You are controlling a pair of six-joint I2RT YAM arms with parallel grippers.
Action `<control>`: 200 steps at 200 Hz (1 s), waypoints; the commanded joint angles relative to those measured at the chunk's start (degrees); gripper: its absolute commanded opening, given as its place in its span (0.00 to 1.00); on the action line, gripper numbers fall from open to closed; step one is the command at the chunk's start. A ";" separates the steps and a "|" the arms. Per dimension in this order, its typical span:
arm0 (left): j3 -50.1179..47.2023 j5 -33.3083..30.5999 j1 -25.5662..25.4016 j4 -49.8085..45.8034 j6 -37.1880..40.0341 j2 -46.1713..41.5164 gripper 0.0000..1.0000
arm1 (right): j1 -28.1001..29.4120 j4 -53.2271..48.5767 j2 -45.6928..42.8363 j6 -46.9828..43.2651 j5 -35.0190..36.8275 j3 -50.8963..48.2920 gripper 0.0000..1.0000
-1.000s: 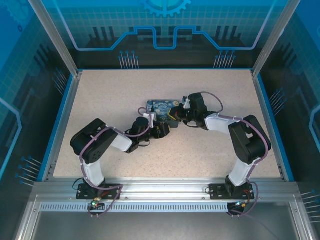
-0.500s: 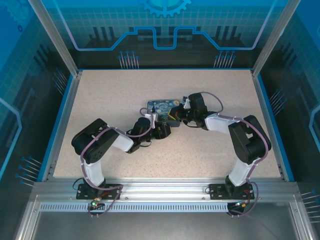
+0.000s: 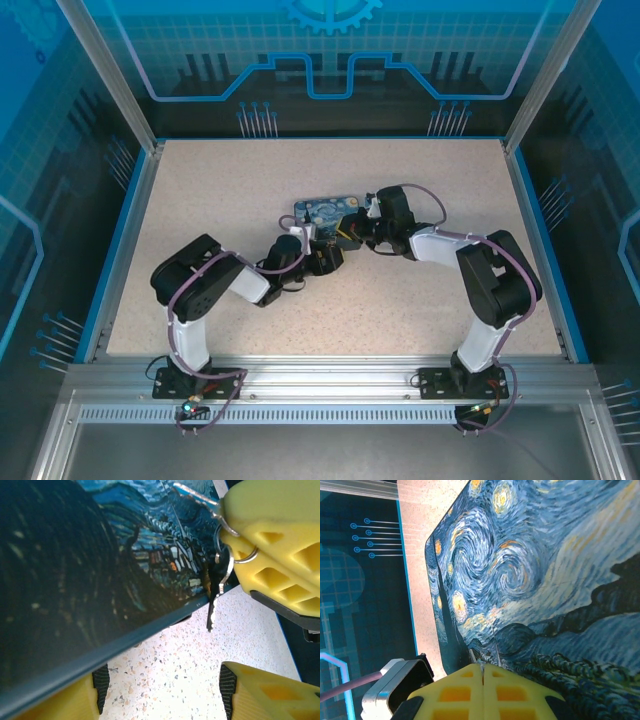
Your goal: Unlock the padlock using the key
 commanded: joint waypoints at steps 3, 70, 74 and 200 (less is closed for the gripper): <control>-0.64 -5.72 -0.78 -8.57 3.52 -5.76 0.62 | 0.30 -0.89 0.67 -0.84 0.20 -0.25 0.00; 2.64 -12.74 -1.65 -24.54 13.55 -9.27 0.66 | 0.20 -0.70 1.52 -0.57 0.02 -1.09 0.00; 2.82 -12.73 -1.58 -24.59 13.76 -8.91 0.66 | 0.25 -0.65 1.62 -0.49 -0.03 -1.13 0.00; 11.30 -9.24 -3.38 -20.49 16.68 2.41 0.67 | 0.35 0.72 2.28 -0.51 -0.84 -1.49 0.00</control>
